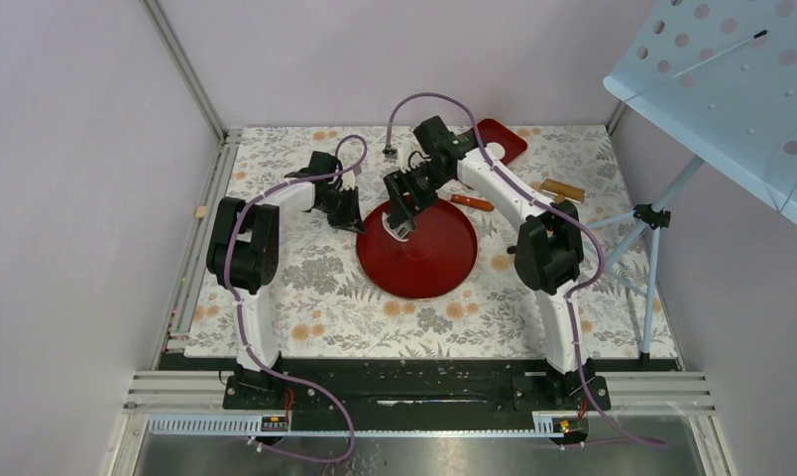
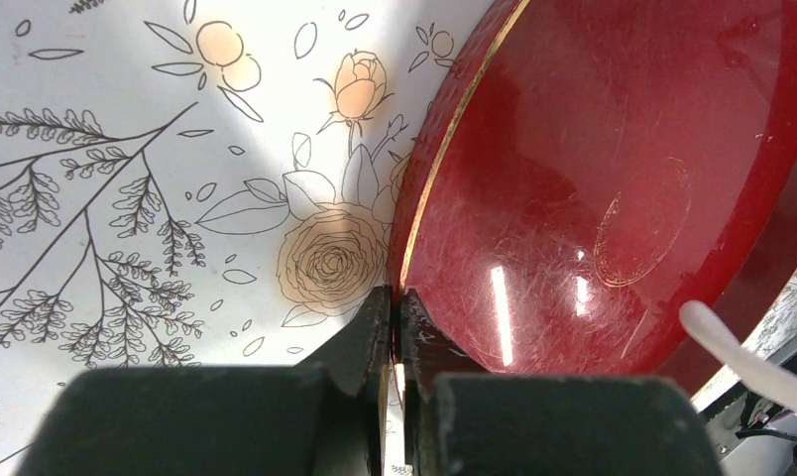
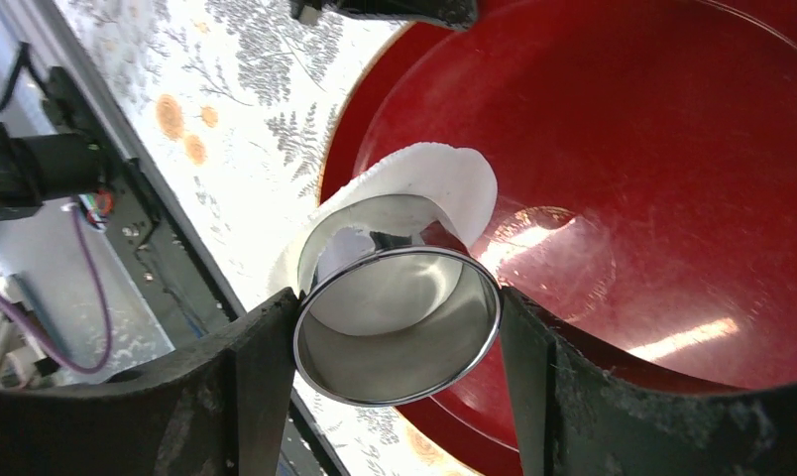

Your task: Roll out the dumpling wrappers from the dough

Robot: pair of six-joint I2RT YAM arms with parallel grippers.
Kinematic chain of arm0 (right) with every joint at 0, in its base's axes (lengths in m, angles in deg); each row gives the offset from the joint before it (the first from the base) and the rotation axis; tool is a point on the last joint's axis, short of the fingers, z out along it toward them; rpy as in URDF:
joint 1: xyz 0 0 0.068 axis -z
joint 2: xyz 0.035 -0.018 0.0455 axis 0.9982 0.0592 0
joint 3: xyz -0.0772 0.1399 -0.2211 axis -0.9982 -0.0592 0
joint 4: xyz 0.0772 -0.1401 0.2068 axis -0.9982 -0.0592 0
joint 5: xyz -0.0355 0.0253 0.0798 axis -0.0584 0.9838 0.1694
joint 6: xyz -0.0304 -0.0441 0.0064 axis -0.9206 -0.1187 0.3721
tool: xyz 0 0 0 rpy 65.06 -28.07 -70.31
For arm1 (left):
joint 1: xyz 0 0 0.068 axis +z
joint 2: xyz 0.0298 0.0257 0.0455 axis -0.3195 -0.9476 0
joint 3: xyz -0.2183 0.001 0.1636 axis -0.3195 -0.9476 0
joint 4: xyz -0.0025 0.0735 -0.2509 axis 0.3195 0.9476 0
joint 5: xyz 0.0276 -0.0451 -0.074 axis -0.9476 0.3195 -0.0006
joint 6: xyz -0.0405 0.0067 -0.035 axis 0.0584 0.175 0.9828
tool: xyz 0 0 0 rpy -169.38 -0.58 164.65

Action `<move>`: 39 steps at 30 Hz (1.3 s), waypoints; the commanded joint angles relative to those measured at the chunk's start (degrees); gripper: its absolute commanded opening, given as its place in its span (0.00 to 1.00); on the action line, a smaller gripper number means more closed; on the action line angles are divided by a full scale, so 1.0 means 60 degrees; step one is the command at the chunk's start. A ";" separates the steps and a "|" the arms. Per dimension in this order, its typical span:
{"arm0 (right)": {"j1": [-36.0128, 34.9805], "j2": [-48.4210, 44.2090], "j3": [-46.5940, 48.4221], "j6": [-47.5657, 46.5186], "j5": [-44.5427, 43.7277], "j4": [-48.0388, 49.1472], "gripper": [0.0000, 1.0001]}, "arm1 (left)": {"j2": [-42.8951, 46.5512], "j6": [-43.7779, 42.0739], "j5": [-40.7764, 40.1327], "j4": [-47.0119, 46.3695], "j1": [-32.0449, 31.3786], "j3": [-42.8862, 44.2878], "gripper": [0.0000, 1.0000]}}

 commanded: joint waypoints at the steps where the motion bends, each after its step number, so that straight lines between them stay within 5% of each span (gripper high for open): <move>1: -0.0044 0.0604 0.0699 0.0674 0.1320 -0.0186 0.00 | -0.0053 0.0161 -0.0092 -0.0197 0.0082 -0.0055 0.00; 20: -0.0199 0.2258 0.1608 0.2881 0.3999 0.1060 0.00 | -0.0066 0.0138 -0.0029 -0.0190 0.0083 -0.0031 0.00; 39: -0.0215 0.2750 0.2460 0.1161 -0.0426 -0.0418 0.00 | -0.0053 0.0138 -0.0011 -0.0201 0.0086 -0.0035 0.00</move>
